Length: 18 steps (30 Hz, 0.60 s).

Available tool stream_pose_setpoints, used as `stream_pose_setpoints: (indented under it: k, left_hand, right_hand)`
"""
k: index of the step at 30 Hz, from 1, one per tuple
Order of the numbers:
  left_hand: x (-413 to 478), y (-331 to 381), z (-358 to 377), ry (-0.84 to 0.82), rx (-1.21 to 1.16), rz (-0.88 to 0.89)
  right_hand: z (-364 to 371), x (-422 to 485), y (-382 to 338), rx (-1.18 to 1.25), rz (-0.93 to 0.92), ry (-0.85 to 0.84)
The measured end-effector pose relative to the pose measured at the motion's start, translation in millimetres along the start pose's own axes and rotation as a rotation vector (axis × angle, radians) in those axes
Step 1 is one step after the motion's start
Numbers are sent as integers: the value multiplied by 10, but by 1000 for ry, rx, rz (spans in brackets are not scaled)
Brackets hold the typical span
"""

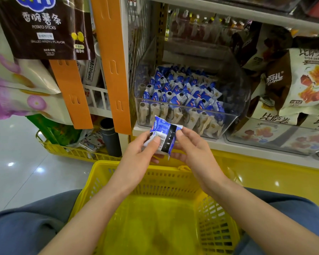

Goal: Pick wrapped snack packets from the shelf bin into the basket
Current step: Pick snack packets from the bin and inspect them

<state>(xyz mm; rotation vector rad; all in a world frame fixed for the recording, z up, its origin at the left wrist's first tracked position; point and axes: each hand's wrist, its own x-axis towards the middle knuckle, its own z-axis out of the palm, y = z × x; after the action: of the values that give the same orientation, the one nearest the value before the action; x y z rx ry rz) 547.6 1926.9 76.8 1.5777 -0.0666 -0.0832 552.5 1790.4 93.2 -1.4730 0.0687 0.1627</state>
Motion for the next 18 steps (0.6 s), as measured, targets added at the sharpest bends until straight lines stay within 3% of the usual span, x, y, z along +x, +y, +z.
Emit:
stream_pose_setpoints:
  k: [7,11,18]
  left_hand:
    - [7,-11,-19,143,76,43]
    - [-34,-42,21,114,195,55]
    - [-103,-33,31,67,399,134]
  right_hand:
    - [-1,2,12,22,-16,-117]
    - [20,-6,65,-98,-59,-127]
    - [9,18,67,-64,1,-39]
